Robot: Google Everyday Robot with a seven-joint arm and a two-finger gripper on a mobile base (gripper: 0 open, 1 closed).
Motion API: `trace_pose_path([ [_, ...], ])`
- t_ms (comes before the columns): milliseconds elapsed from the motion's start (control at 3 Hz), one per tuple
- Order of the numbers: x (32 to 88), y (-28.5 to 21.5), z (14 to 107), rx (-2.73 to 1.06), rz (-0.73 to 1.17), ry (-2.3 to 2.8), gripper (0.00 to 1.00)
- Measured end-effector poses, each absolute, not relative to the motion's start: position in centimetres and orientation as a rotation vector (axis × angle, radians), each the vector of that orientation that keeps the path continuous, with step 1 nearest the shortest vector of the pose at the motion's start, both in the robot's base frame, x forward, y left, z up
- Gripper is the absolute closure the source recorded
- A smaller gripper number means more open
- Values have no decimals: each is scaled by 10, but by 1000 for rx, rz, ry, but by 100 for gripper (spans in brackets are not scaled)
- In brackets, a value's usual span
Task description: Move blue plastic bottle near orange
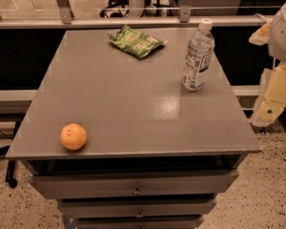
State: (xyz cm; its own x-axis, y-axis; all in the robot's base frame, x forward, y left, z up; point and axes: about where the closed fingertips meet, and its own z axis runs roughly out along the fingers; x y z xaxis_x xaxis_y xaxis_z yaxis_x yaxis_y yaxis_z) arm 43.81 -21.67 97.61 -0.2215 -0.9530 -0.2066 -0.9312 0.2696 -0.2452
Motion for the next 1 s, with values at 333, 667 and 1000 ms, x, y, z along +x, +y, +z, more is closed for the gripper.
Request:
trace_pose_path([
  [333,439,-216,977,-1715,-100,2223,0],
  [667,451,-211,963,-1666,-87,2188,0],
  [1000,486,-198,935,-1566,-49,2133,0],
])
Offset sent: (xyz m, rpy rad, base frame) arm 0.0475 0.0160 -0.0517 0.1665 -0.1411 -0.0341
